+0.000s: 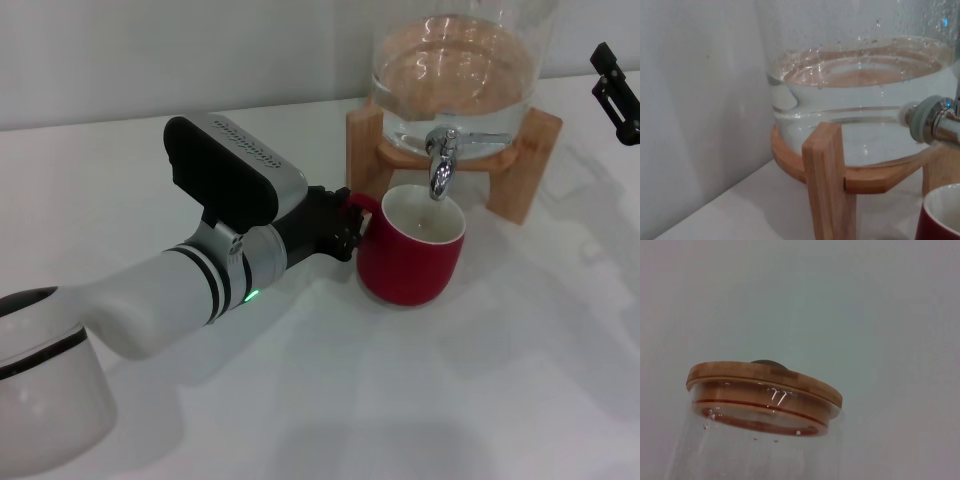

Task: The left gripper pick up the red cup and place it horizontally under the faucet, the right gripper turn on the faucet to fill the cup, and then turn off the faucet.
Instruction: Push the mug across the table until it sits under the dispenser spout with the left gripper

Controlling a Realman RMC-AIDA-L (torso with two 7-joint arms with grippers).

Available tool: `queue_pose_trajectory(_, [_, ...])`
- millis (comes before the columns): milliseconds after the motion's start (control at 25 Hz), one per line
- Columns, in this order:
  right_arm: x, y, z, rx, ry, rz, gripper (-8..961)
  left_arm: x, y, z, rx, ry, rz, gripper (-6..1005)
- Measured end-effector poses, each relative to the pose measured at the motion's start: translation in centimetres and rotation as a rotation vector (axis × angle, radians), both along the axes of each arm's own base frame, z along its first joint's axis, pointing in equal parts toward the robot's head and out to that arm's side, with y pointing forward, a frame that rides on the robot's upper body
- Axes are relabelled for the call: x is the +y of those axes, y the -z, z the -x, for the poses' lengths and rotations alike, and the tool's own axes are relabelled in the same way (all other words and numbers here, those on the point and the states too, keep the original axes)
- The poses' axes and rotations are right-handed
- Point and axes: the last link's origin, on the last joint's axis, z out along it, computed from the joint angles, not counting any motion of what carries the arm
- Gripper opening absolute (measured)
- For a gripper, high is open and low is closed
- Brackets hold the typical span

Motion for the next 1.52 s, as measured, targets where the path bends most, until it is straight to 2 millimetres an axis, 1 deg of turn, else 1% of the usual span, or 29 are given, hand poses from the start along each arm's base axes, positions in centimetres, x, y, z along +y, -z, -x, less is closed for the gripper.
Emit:
queue_pose_trajectory(160, [-0.01, 0.00, 0.02, 0.000, -0.001, 0.000, 617, 0.10, -0.03, 0.31, 0.007, -0.006, -0.002, 155])
queue_pose_trajectory(600, [-0.04, -0.01, 0.08, 0.001, -0.006, -0.001, 617, 0.28, -0.17, 0.29, 0.003, -0.010, -0.008, 161])
queue_pose_trajectory(1520, [-0.28, -0.07, 0.00, 0.001, -0.008, -0.005, 617, 0.74, -0.21, -0.15, -0.007, -0.017, -0.007, 203])
